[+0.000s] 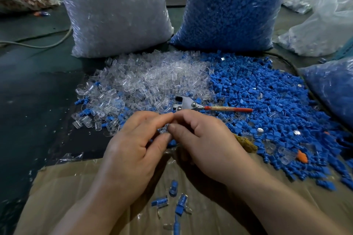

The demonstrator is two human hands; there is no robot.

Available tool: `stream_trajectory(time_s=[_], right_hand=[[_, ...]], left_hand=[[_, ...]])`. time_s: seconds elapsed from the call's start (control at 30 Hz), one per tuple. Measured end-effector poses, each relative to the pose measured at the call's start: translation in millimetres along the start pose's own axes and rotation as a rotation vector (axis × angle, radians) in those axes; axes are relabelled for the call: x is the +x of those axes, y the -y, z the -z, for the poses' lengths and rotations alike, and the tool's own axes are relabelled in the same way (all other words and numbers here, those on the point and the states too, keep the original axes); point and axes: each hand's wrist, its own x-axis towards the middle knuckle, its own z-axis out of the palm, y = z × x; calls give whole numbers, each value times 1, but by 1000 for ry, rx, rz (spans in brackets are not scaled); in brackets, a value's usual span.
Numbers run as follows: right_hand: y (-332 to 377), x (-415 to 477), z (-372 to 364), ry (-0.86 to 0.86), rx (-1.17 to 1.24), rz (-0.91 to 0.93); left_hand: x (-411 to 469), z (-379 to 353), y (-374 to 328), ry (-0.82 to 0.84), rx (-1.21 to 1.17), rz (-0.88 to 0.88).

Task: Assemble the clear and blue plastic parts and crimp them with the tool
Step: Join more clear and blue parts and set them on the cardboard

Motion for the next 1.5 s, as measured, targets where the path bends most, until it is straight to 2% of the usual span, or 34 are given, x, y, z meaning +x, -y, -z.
stream_trajectory(time_s=[0.13, 0.27, 0.4, 0.53, 0.67, 0.77, 0.87, 1.0, 1.1, 1.2, 1.5], right_hand=[[2, -1, -3, 78, 283, -137], [4, -1, -5, 90, 380, -157], [4, -1, -2, 27, 421, -166], [2, 0, 0, -60, 271, -109], [-2, -2, 4, -135, -24, -49], [4, -9, 4, -77, -370, 58], [9, -11, -3, 39, -636, 168], [12, -4, -8, 78, -694, 132], [11, -3, -7, 102, -703, 103], [11, -3, -7, 101, -703, 114], [13, -4, -11, 79, -699, 181]], left_hand=[[2, 0, -1, -47, 8, 55], [1, -1, 1, -108, 60, 130], [-1, -1, -1, -134, 36, 199], [-1, 0, -2, -135, -36, 230], [-1, 0, 2, -115, -208, 322], [1, 1, 4, -123, -509, 417], [3, 2, 6, -96, -695, 478], [5, 4, 6, -52, -922, 552], [5, 6, 6, -19, -975, 561], [4, 9, 6, 19, -936, 547], [1, 7, 4, -122, -758, 528]])
